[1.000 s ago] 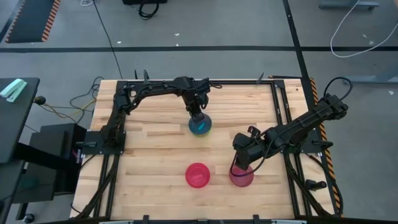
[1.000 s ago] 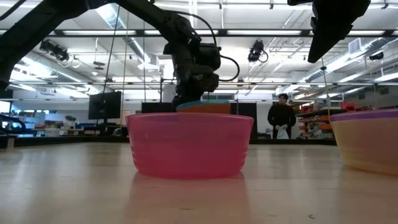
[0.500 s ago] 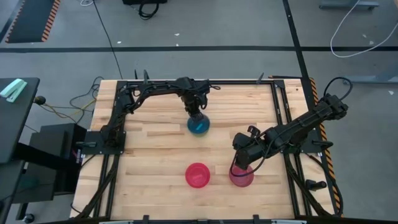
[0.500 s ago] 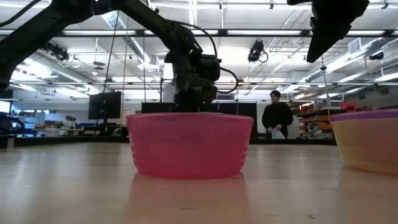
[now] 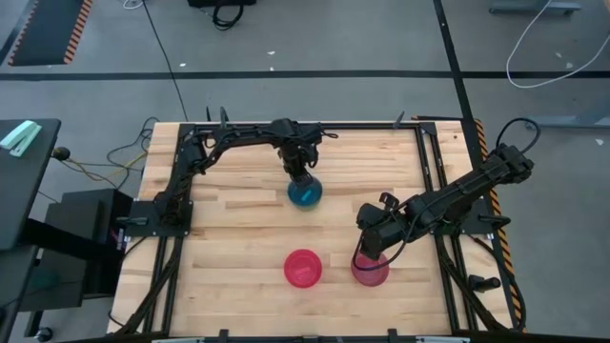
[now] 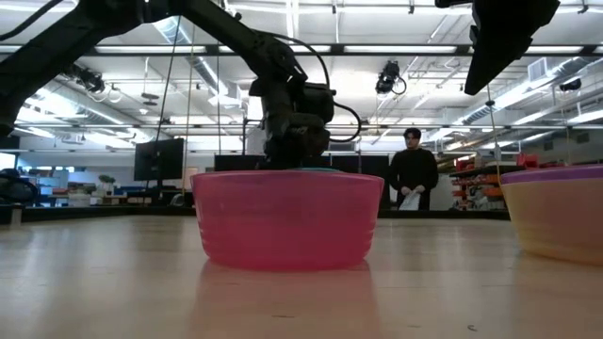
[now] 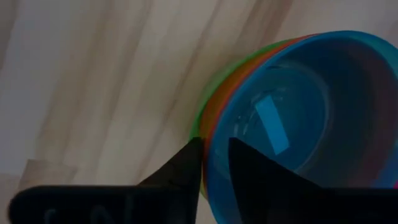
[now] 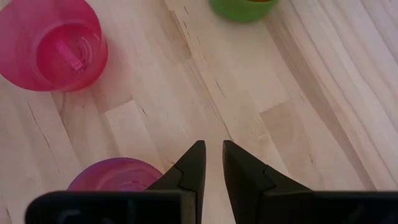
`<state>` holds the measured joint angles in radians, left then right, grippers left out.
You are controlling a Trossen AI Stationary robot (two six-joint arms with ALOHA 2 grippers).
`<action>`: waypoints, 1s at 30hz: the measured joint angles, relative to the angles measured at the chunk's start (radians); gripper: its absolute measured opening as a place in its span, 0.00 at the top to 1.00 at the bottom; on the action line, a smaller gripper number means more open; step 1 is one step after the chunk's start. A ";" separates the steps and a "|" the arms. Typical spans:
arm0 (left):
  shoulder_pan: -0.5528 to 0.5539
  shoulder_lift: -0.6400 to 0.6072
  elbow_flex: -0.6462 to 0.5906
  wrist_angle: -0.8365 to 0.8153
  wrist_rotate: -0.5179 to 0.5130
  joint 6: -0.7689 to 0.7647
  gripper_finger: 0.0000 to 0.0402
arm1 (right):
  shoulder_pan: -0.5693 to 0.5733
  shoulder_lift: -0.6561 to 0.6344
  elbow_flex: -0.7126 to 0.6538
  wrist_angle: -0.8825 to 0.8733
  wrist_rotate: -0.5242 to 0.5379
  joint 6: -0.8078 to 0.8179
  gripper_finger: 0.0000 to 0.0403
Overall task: Nest bowls inside each other
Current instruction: Stack the blue and orange bowls on the green bowl, then stack the purple and yellow bowls on the blue bowl
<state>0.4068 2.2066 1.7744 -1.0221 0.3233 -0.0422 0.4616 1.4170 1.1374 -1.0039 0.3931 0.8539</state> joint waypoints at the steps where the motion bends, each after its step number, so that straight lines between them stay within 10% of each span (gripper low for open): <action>1: 0.000 0.000 0.005 -0.007 0.000 -0.001 0.76 | 0.000 0.000 0.000 0.000 0.000 0.000 0.84; 17: -0.067 -0.002 0.220 -0.245 0.003 -0.018 0.68 | 0.000 0.000 0.000 0.000 -0.001 0.000 0.84; 30: -0.337 -0.003 0.213 -0.388 -0.060 -0.023 0.69 | 0.066 0.000 0.000 -0.069 -0.055 0.086 0.84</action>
<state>0.0701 2.2032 1.9873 -1.4100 0.2636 -0.0653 0.5272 1.4170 1.1374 -1.0724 0.3382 0.9398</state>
